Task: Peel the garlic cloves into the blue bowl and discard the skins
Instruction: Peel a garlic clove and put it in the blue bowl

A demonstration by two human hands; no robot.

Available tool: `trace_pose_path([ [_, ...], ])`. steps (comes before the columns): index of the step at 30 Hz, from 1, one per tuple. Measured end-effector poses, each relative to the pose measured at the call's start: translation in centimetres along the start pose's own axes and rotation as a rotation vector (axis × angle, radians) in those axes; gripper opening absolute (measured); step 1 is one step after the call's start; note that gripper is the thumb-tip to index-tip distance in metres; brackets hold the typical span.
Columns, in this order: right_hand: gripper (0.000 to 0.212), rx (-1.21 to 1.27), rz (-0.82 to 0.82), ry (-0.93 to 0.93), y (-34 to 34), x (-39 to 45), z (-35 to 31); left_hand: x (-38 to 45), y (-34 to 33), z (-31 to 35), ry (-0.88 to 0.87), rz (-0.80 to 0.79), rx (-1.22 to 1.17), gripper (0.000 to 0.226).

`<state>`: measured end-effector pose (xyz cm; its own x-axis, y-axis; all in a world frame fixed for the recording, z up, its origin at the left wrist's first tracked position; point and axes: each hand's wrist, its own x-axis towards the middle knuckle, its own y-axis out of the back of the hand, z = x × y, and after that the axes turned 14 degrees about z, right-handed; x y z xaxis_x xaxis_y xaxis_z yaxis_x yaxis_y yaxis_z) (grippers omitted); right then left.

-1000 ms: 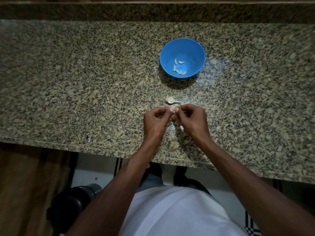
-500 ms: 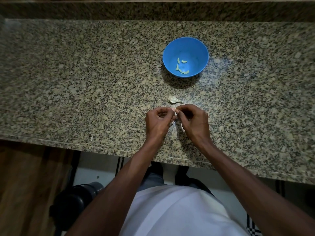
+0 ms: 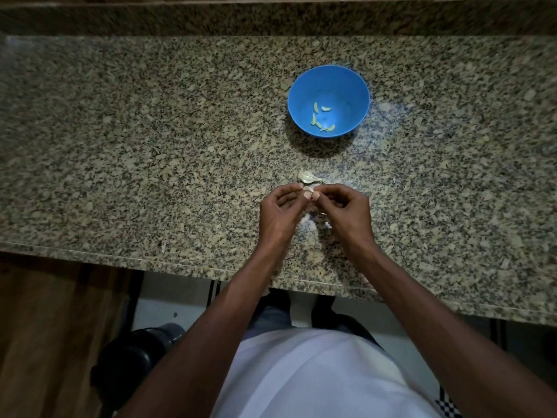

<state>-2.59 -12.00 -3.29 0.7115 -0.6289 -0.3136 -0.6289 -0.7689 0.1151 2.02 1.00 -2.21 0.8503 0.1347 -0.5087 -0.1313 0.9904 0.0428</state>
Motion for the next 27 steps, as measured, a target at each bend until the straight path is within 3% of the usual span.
trace_pose_path([
  [9,0.024,0.015,-0.086,-0.065,-0.2,0.4,-0.7,0.5,0.6,0.2,0.0,-0.012,-0.027,0.024],
  [15,0.019,-0.045,-0.039,-0.027,-0.7,0.3,-0.9,0.4,0.4,0.2,-0.087,0.007,0.02,0.022],
  [27,0.023,0.094,-0.071,-0.159,-1.2,0.2,-1.1,1.2,0.3,0.7,-0.04,0.05,0.06,0.015],
])
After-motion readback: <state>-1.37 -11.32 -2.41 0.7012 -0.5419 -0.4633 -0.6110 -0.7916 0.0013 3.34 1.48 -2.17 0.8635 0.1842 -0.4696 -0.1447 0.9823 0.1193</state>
